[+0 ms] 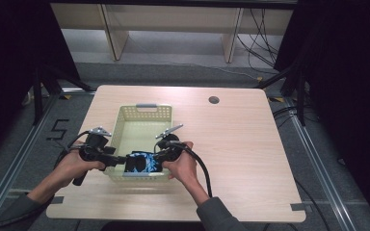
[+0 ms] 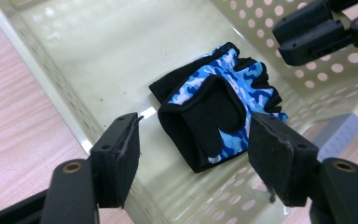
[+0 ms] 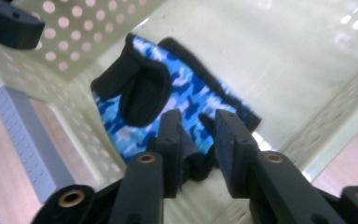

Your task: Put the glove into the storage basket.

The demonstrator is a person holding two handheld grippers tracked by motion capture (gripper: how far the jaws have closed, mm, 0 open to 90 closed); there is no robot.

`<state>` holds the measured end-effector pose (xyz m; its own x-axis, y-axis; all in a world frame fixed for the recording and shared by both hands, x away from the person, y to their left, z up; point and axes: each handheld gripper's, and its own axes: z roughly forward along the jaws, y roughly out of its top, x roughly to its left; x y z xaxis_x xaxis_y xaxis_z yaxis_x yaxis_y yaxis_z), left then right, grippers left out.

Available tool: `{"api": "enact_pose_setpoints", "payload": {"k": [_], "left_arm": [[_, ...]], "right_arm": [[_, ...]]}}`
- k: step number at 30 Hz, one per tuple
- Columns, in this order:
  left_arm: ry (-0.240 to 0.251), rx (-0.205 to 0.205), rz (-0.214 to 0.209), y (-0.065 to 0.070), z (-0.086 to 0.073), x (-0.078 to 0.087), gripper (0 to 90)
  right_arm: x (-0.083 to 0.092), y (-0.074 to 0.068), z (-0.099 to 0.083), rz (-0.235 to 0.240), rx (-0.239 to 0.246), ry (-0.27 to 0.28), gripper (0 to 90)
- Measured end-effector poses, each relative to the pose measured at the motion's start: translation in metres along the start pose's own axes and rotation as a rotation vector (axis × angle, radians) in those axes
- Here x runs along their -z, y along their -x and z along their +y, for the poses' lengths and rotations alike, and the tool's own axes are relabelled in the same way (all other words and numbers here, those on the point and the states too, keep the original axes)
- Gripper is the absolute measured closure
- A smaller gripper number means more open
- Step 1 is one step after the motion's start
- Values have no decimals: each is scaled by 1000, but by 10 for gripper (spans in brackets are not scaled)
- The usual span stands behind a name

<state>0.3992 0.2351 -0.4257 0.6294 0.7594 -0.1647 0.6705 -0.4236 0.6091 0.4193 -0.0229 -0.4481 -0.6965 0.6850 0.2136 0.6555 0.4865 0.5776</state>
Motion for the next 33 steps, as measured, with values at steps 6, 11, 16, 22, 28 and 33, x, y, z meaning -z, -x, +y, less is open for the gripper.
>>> {"api": "enact_pose_setpoints", "payload": {"k": [6,11,16,22,28,33], "left_arm": [[0,-6,7,4,1,1,317],[20,-3,2,8,2,1,295],[38,1,-2,13,2,1,286],[89,42,-43,17,-1,7,270],[106,16,-59,22,-1,12,262],[120,7,-71,30,-2,14,259]], "right_arm": [[5,1,2,-1,44,57,631],[8,0,3,5,64,82,596],[14,0,3,-22,51,83,546],[21,1,1,-42,52,130,496],[32,6,-3,-10,87,177,477],[41,11,-9,-8,103,182,458]]}}
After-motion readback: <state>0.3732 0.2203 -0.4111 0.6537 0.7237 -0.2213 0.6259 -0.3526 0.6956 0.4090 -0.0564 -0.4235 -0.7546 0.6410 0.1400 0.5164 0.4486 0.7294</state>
